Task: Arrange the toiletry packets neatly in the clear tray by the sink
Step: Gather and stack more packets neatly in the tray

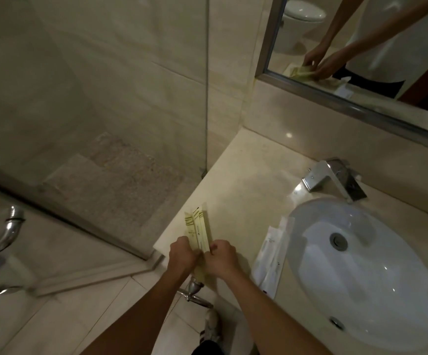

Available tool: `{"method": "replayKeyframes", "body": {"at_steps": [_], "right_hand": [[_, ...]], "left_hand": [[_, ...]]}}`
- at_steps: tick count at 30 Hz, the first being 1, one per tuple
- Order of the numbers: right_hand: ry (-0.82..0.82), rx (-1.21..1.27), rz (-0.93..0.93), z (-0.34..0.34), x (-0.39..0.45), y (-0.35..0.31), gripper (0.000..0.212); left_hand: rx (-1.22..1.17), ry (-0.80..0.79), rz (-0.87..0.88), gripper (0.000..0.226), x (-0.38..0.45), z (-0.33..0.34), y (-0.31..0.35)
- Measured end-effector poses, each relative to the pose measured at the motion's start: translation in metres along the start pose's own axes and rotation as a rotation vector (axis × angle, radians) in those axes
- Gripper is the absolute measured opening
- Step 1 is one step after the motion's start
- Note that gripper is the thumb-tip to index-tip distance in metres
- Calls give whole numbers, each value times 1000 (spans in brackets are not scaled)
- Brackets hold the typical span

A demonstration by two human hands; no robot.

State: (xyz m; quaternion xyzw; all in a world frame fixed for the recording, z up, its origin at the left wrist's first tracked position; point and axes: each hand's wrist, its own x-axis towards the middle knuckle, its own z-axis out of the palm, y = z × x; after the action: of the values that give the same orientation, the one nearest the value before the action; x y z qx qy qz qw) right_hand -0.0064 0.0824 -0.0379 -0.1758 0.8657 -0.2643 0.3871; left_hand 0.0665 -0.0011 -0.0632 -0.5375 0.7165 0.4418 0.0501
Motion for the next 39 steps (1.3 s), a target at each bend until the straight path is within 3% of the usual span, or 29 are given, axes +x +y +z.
{"method": "replayKeyframes", "body": {"at_steps": [3, 6, 8, 11, 18, 24, 27, 29, 33, 39], "right_hand": [[-11, 1, -2, -1, 0, 0, 15], [-1, 13, -12, -12, -3, 0, 4], [15, 45, -16, -26, -6, 2, 16], [62, 102, 9, -54, -9, 10, 13], [190, 283, 61, -139, -29, 53, 19], [273, 563, 125, -208, -65, 117, 13], [351, 653, 149, -236, -90, 154, 13], [414, 658, 165, -253, -107, 179, 14], [564, 569, 205, -285, -140, 229, 26], [602, 372, 248, -333, -173, 305, 42]], "left_hand": [[-6, -2, 55, 14, -4, -3, 2], [-56, -5, 118, 20, -10, -3, 8], [-75, -22, 169, 27, -12, -1, 17], [-115, -67, 256, 24, -18, 5, 40], [-202, -295, 423, 40, -35, 48, 110], [-158, -469, 596, 37, -74, 116, 178], [-94, -539, 657, 20, -103, 153, 208], [-66, -596, 673, 12, -123, 178, 225], [-65, -693, 684, 19, -160, 224, 253], [-31, -705, 625, 14, -200, 284, 282]]}}
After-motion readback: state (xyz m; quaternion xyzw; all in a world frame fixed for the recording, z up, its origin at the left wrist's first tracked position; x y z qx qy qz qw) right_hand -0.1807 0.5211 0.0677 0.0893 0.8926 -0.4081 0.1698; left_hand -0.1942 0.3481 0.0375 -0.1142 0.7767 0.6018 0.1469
